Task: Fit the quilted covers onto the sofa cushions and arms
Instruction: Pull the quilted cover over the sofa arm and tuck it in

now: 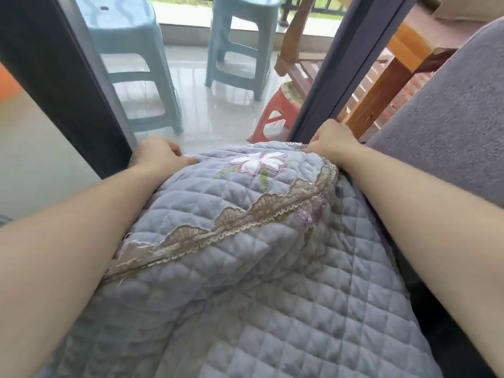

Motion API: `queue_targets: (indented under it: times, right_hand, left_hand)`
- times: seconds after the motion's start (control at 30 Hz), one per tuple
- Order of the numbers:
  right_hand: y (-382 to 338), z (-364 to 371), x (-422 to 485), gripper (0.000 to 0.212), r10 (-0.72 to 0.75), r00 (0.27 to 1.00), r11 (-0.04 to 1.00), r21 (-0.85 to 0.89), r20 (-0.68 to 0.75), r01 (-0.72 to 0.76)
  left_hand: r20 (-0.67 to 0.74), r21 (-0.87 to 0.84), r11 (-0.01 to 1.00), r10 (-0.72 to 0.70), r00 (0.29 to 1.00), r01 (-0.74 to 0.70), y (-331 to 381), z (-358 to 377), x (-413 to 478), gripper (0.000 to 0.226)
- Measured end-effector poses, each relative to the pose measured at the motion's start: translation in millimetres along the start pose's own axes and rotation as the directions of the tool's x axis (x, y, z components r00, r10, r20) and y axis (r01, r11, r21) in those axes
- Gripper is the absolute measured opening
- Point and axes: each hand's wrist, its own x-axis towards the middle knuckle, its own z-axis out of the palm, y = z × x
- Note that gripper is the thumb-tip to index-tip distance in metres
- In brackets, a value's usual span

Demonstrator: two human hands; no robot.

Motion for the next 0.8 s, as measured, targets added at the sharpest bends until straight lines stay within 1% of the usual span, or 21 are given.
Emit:
queue_targets:
  times: [0.07, 0.1, 0.13, 0.17, 0.2, 0.23, 0.27, 0.3, 0.33, 0.37, 0.4, 0.43, 0.5, 0.53, 0.57, 0.6, 0.67, 0.7, 0.73, 0.77, 0.8]
  right_hand:
    - [-5, 2, 1, 0.028, 0.026, 1.000, 0.997, -0.069, 0.000, -0.026]
    - [-9, 3, 0, 0.029, 0.023, 1.000, 0.992, -0.123, 0.002, -0.023]
    - [-11, 1, -2, 0.028, 0.024, 1.000, 0.982, -0.185, 0.000, -0.024]
    - [-15, -4, -5, 0.026, 0.021, 1.000, 0.967, -0.254, -0.003, -0.021]
    - [-21, -8, -8, 0.022, 0.010, 1.000, 0.956, -0.294, 0.001, -0.010]
    - [-29, -13, -10, 0.020, -0.013, 1.000, 0.956, -0.292, 0.006, 0.015]
    - [-39, -17, -11, 0.018, -0.042, 0.999, 0.972, -0.232, 0.023, 0.046]
    - [-53, -17, -14, 0.019, -0.079, 0.995, 0.990, -0.117, 0.057, 0.085]
    - [-69, -13, -18, 0.027, -0.119, 0.986, 0.993, -0.006, 0.114, 0.121]
    - [-84, -7, -23, 0.038, -0.157, 0.969, 0.987, 0.047, 0.193, 0.151]
    - [-96, 4, -28, 0.047, -0.178, 0.942, 0.984, 0.044, 0.284, 0.173]
    - [-106, 18, -32, 0.051, -0.179, 0.914, 0.981, -0.004, 0.365, 0.194]
    - [-107, 33, -38, 0.051, -0.164, 0.899, 0.976, -0.066, 0.406, 0.208]
    - [-105, 32, -37, 0.048, -0.156, 0.902, 0.981, -0.041, 0.401, 0.188]
    - [-104, 31, -35, 0.044, -0.151, 0.905, 0.986, -0.006, 0.398, 0.167]
    - [-102, 30, -34, 0.041, -0.146, 0.906, 0.988, 0.019, 0.397, 0.151]
    - [-101, 29, -33, 0.042, -0.150, 0.907, 0.988, 0.042, 0.394, 0.146]
    - [-102, 29, -34, 0.047, -0.167, 0.905, 0.986, 0.043, 0.392, 0.164]
    - [-102, 29, -36, 0.054, -0.182, 0.903, 0.983, 0.044, 0.390, 0.179]
    - [-101, 30, -36, 0.060, -0.192, 0.901, 0.981, 0.047, 0.389, 0.189]
    - [-100, 30, -35, 0.063, -0.198, 0.900, 0.980, 0.045, 0.387, 0.196]
  left_hand:
    - [0.116, -0.073, 0.997, 0.006, 0.993, 0.003, -10, -8, -7, 0.038]
    - [0.157, -0.131, 0.990, -0.026, 0.987, 0.047, -23, -13, -13, 0.041]
    - [0.184, -0.192, 0.975, -0.072, 0.980, 0.108, -36, -16, -19, 0.045]
    - [0.194, -0.275, 0.938, -0.160, 0.968, 0.210, -50, -17, -23, 0.047]
    - [0.201, -0.365, 0.876, -0.257, 0.945, 0.316, -64, -19, -29, 0.044]
    - [0.207, -0.407, 0.828, -0.327, 0.922, 0.385, -77, -18, -34, 0.038]
    - [0.210, -0.420, 0.800, -0.375, 0.903, 0.430, -84, -17, -37, 0.035]
    - [0.220, -0.430, 0.775, -0.407, 0.886, 0.463, -92, -18, -39, 0.034]
    - [0.224, -0.446, 0.761, -0.415, 0.882, 0.472, -97, -20, -43, 0.032]
    - [0.251, -0.456, 0.755, -0.399, 0.882, 0.471, -99, -20, -46, 0.031]
    - [0.300, -0.443, 0.761, -0.372, 0.879, 0.473, -102, -21, -51, 0.033]
    - [0.342, -0.427, 0.768, -0.350, 0.872, 0.476, -108, -23, -59, 0.036]
    - [0.434, -0.383, 0.782, -0.318, 0.843, 0.492, -118, -28, -68, 0.034]
    - [0.463, -0.349, 0.795, -0.314, 0.829, 0.496, -121, -33, -69, 0.029]
    - [0.449, -0.325, 0.819, -0.306, 0.840, 0.472, -127, -39, -66, 0.025]
    - [0.393, -0.320, 0.846, -0.291, 0.872, 0.426, -132, -43, -61, 0.023]
    - [0.164, -0.340, 0.876, -0.303, 0.939, 0.343, -145, -45, -47, 0.023]
    - [0.023, -0.306, 0.893, -0.341, 0.940, 0.331, -152, -41, -44, 0.023]
    - [-0.067, -0.256, 0.903, -0.373, 0.925, 0.346, -158, -34, -43, 0.023]
    - [-0.093, -0.235, 0.895, -0.408, 0.908, 0.378, -163, -21, -43, 0.023]
    - [-0.060, -0.226, 0.875, -0.451, 0.890, 0.428, -166, -5, -43, 0.024]
